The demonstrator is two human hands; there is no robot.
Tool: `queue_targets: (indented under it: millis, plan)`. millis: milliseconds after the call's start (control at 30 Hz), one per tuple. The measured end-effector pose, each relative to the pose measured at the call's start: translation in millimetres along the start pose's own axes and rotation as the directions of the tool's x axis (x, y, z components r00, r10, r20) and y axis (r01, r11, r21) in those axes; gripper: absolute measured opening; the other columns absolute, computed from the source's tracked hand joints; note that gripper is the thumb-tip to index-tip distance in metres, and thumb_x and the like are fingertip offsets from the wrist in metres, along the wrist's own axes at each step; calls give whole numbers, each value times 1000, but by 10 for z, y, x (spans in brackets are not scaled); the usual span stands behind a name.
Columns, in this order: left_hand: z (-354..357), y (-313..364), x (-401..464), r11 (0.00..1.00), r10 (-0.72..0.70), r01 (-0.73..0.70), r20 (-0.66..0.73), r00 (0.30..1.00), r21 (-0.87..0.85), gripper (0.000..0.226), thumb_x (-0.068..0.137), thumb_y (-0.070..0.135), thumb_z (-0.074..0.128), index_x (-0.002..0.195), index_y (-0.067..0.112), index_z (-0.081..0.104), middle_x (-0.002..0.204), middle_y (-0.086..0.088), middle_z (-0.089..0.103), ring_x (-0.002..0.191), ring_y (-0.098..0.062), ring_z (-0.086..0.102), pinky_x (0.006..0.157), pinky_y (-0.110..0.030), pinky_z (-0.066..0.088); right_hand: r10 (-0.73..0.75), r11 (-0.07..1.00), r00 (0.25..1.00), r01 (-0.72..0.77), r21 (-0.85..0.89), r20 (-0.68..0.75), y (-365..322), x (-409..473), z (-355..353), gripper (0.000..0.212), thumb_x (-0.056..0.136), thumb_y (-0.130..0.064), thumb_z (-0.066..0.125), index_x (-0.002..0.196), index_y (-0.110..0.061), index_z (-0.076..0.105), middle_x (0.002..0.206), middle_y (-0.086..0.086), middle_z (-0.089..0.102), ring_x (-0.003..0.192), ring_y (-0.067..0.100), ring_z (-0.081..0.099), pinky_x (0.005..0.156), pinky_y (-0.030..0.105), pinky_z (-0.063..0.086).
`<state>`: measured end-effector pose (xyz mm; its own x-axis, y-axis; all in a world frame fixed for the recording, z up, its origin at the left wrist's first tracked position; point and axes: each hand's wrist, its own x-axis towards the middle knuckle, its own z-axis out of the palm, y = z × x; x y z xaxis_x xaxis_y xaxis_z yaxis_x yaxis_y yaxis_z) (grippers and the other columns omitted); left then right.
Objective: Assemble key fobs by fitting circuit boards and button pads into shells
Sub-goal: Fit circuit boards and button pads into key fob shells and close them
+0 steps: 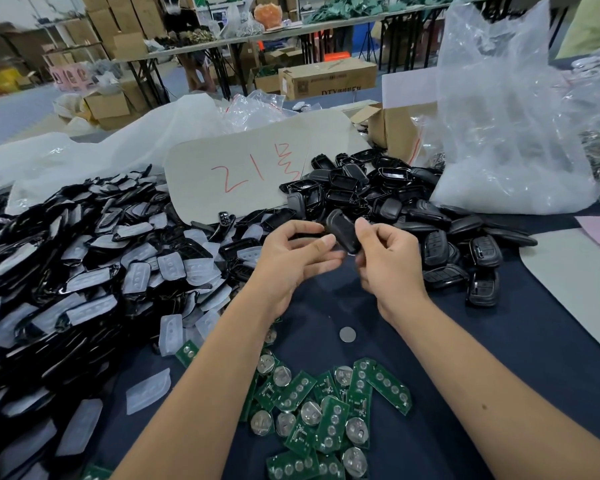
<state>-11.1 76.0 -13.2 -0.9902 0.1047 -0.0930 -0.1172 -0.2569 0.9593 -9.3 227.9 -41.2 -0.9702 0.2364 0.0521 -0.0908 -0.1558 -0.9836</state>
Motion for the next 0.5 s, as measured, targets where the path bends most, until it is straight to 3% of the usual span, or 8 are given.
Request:
queue_targets:
  millis: [133, 267, 400, 500]
  plan:
    - [75, 7, -11, 993, 93, -96, 45, 995, 70, 25, 95, 9, 73, 117, 2, 63, 106, -18, 76, 90, -34, 77, 76, -34, 62, 61, 973, 983, -21, 231, -170, -58, -9, 2, 33, 111, -33, 49, 85, -13, 54, 57, 3, 60, 40, 11, 43, 37, 21, 32]
    - [110, -9, -15, 972, 133, -145, 74, 988, 184, 18, 95, 12, 73, 111, 6, 66, 101, -14, 76, 87, -30, 76, 74, -35, 62, 112, 892, 965, 6, 451, -236, -99, -46, -1, 24, 112, -26, 46, 119, -4, 53, 94, 17, 76, 62, 19, 68, 49, 25, 51]
    - [56, -5, 36, 905, 214, -199, 2, 977, 376, 8, 94, 8, 73, 100, 11, 69, 86, -4, 75, 81, -23, 76, 68, -30, 61, 78, 950, 979, -15, 313, -190, -64, -65, 18, 16, 110, -22, 51, 110, -9, 59, 80, 7, 76, 53, 17, 64, 43, 25, 48]
    - [-100, 56, 106, 731, 375, -243, -78, 924, 638, 12, 89, 7, 76, 88, 18, 71, 80, 2, 74, 77, -12, 71, 70, -26, 58, 34, 992, 996, -24, 127, -76, -48, -75, 20, 17, 107, -21, 54, 98, -9, 63, 69, 2, 71, 48, 15, 58, 41, 26, 44]
